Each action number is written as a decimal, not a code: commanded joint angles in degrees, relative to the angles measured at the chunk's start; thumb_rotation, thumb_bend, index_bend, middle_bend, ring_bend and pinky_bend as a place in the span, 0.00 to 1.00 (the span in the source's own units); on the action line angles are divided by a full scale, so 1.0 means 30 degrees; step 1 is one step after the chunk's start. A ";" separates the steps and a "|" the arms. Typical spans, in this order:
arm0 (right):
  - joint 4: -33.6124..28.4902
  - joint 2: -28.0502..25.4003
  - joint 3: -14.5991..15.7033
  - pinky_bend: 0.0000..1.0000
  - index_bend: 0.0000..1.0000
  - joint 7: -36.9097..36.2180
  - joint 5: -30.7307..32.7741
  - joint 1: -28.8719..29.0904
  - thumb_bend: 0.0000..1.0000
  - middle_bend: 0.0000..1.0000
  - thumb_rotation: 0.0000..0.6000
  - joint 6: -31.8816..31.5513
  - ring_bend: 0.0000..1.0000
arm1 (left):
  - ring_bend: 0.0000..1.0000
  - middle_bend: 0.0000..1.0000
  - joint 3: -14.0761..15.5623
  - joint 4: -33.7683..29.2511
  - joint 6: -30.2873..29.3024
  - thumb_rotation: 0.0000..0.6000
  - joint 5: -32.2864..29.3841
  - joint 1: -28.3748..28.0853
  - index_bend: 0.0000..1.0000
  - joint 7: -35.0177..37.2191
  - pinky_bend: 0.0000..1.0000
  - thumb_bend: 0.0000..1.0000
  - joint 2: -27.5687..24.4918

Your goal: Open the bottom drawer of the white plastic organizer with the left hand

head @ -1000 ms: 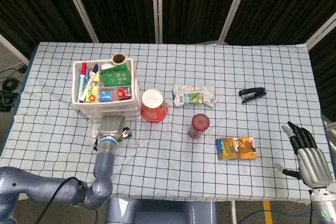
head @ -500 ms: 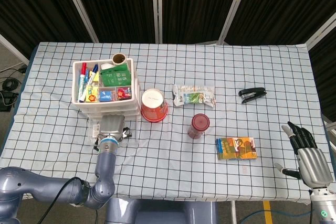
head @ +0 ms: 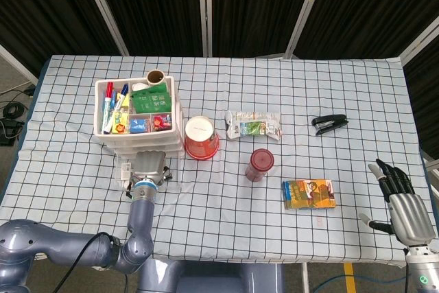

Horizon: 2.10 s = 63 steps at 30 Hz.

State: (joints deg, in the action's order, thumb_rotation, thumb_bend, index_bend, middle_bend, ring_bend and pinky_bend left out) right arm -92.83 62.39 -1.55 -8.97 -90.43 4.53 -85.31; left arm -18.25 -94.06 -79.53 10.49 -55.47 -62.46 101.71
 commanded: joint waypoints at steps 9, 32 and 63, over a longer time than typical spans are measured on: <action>-0.0007 0.0006 0.0000 0.00 0.00 0.0020 0.0006 0.0002 0.03 0.00 1.00 0.0005 0.00 | 1.00 1.00 0.0025 0.0458 0.0079 1.00 0.0102 0.0067 0.45 0.0023 0.90 0.40 0.0240; -0.0012 0.0012 0.0022 0.00 0.00 0.0041 -0.0010 -0.0004 0.03 0.00 1.00 0.0008 0.00 | 1.00 1.00 -0.0038 0.1281 0.0344 1.00 0.0790 0.0280 0.46 0.0272 0.90 0.43 0.0818; -0.0045 -0.0036 0.0015 0.00 0.00 -0.0037 -0.0036 -0.0042 0.03 0.00 1.00 -0.0088 0.00 | 1.00 1.00 -0.0102 0.1483 0.0701 1.00 0.1825 0.0705 0.54 0.0979 0.90 0.57 0.1300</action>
State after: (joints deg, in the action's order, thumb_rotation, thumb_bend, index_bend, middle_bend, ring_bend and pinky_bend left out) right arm -92.97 62.29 -1.50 -9.07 -90.54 4.40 -85.58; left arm -18.58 -89.45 -77.35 15.81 -53.43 -59.60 105.72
